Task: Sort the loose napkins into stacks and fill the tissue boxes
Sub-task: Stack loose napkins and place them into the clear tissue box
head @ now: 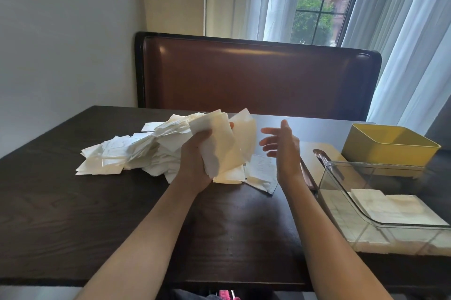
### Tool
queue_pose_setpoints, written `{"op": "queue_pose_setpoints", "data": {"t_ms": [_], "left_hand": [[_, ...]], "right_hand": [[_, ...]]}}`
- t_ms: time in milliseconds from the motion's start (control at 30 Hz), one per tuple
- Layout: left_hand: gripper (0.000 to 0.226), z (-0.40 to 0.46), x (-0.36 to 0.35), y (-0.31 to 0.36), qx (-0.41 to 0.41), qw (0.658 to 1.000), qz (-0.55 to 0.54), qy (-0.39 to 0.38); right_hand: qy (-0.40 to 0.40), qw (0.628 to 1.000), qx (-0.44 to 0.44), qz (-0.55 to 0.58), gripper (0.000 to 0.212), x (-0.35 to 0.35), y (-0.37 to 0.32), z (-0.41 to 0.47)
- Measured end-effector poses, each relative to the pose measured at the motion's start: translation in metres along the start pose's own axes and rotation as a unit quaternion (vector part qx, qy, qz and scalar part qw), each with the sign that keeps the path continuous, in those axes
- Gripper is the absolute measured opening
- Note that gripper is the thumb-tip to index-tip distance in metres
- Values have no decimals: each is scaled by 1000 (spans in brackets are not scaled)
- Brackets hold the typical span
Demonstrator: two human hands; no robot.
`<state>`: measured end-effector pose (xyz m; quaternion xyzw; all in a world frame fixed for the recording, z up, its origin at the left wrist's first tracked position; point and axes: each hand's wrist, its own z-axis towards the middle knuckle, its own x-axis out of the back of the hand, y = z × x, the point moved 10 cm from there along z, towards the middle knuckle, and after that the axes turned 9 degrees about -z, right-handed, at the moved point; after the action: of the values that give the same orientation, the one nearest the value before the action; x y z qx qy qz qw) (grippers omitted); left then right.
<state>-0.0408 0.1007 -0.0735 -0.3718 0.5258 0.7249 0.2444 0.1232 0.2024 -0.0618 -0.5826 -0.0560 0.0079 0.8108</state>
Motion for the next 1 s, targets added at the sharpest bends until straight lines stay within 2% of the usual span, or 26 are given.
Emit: {"op": "queue_pose_setpoints", "data": {"t_ms": [100,300,467,533,633,767,933,1000], "left_hand": [[37,-1,0,-4,7,1000,19,-6],[33,-2,-3,-8,23,998,61,-17],[35,-7,-8,-18,81,990,109,-24],[35,-8,-7,-20,93,988,121,-14],[34,-9,-7,-19,97,987,130,-1],[42,-10,-4,-17,96,983,155,10],[46,-10,-5,-16,88,989,115,13],[40,-10,-8,-18,95,988,125,-1]], "right_hand": [[-69,997,-21,2,50,-18,-1,-4],[-71,997,5,43,46,-16,-10,-3],[-115,990,-33,72,44,-24,-2,-5],[-106,990,-32,91,47,-21,-3,-3],[-63,994,-7,92,40,-11,-7,2],[-45,991,-44,117,33,-9,0,1],[-53,994,-42,91,33,-11,0,1],[-66,994,-18,82,23,-12,-4,-1]]}}
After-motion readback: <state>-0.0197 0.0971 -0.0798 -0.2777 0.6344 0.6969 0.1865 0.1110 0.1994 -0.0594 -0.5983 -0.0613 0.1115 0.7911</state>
